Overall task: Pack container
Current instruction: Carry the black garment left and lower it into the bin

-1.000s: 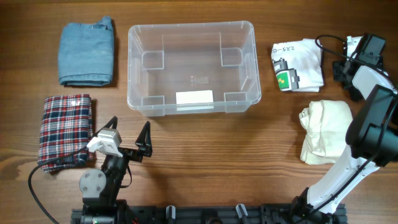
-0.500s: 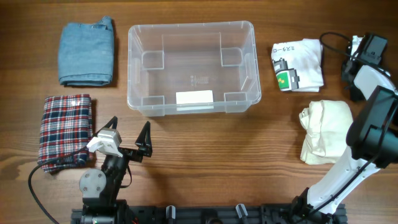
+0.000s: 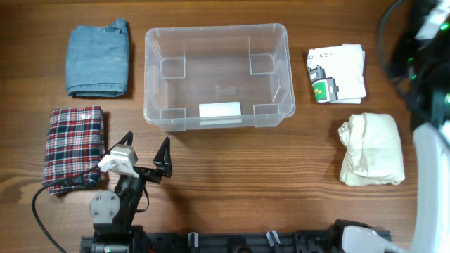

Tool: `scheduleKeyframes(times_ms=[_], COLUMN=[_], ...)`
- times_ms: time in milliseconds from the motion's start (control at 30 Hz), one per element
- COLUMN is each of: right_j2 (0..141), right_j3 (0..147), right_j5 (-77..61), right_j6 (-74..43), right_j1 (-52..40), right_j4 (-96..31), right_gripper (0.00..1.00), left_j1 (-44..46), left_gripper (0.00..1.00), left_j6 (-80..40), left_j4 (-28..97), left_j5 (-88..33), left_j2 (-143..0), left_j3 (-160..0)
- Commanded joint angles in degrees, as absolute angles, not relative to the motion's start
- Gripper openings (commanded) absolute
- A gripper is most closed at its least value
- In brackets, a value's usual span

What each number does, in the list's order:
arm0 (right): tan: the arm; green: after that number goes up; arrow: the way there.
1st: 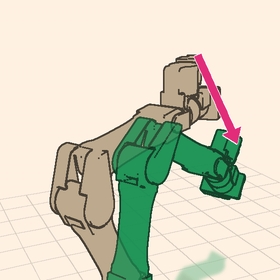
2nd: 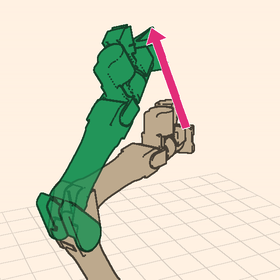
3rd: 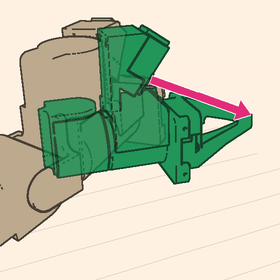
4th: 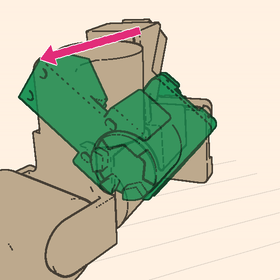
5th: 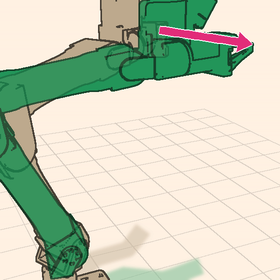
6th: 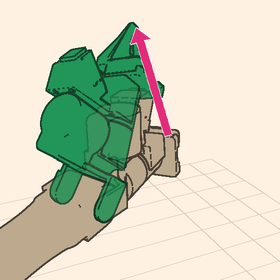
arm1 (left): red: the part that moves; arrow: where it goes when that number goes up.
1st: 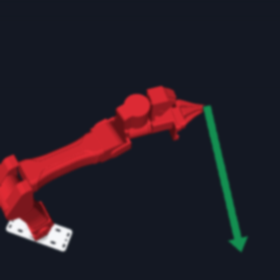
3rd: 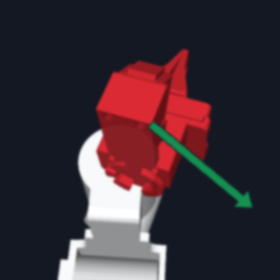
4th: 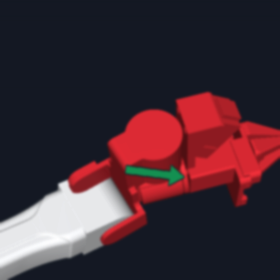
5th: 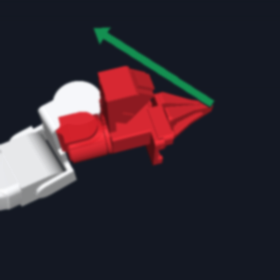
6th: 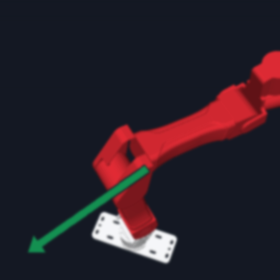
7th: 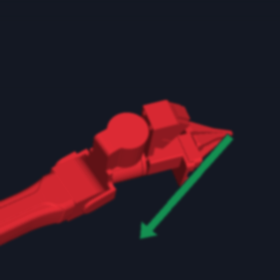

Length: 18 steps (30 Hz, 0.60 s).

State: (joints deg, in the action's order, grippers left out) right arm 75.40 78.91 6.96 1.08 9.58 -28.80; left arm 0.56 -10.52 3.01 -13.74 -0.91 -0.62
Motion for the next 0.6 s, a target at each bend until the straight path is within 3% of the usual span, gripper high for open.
scheduleKeyframes(times_ms=[0, 233, 567], right_j2=[70.6, 76.0, 95.9], right_j3=[79.4, 79.4, 79.4], right_j5=[0.3, 6.3, 7.9], right_j6=[-8.8, -21.3, -31.8], right_j1=[-0.4, -23.4, -39.9], right_j4=[-32.3, -30.1, -13.3], right_gripper=[0.06, 0.04, 0.04], left_j1=[0.1, 0.1, 0.1], left_gripper=[1.00, 1.00, 1.00], left_j6=[-9.4, -9.4, -9.4], left_j4=[3.1, 3.1, 3.1], left_j5=[-13.4, -13.4, -13.4], left_j2=[-0.8, -0.8, -0.8], left_j3=[-0.3, -0.3, -0.3])
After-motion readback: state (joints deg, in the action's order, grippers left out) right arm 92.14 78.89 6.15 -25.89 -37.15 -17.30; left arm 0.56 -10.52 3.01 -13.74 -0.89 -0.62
